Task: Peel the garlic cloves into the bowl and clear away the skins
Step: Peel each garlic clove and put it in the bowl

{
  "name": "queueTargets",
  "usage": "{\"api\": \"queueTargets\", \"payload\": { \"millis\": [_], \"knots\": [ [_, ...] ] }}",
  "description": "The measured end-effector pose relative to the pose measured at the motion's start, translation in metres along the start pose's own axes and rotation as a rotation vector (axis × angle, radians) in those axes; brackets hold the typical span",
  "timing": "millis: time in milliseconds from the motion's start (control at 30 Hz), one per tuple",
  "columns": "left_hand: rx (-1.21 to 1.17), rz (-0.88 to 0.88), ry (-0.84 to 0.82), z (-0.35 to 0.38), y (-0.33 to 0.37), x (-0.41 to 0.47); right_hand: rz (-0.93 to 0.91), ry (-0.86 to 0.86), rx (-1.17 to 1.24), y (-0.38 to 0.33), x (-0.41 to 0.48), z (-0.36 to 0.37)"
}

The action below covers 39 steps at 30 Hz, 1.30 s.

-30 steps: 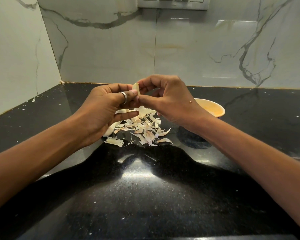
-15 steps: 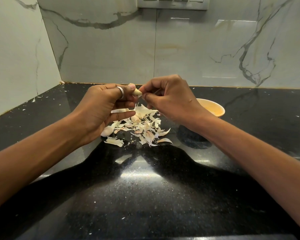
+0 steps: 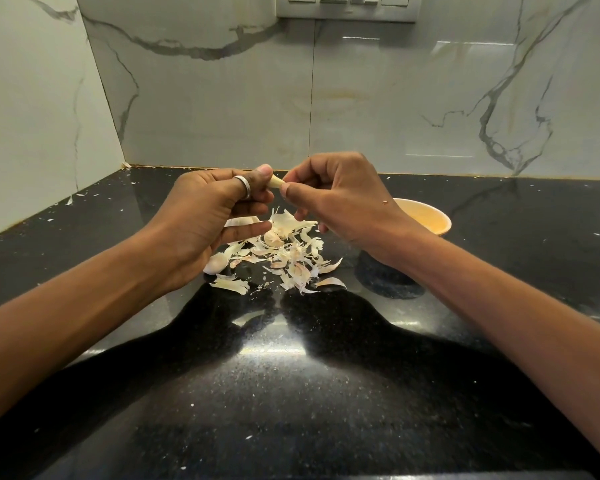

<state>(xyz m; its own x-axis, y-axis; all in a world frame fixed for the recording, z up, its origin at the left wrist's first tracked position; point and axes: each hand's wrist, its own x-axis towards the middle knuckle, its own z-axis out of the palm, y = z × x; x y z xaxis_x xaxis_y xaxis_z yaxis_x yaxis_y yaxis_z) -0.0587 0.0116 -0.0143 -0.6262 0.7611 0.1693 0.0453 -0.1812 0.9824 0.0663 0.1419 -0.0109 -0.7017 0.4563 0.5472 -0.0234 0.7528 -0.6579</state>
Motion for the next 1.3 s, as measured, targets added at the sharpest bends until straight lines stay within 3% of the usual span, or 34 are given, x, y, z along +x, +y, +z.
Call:
{"api": "queueTargets", "payload": {
  "millis": [600, 967, 1300],
  "knots": [
    [0.007, 0.008, -0.038, 0.0004, -0.0006, -0.0019, -0.15, 0.03, -0.125, 0.0015, -0.002, 0.003],
    [0.066, -0.006, -0.089, -0.0005, -0.001, -0.002, -0.147, 0.15, -0.199, 0.0017, 0.0006, -0.0016],
    [0.005, 0.002, -0.051, -0.0005, -0.0008, -0.0005, -0.09, 0.089, -0.249, 0.0029, -0.0001, 0.0003]
  ]
}}
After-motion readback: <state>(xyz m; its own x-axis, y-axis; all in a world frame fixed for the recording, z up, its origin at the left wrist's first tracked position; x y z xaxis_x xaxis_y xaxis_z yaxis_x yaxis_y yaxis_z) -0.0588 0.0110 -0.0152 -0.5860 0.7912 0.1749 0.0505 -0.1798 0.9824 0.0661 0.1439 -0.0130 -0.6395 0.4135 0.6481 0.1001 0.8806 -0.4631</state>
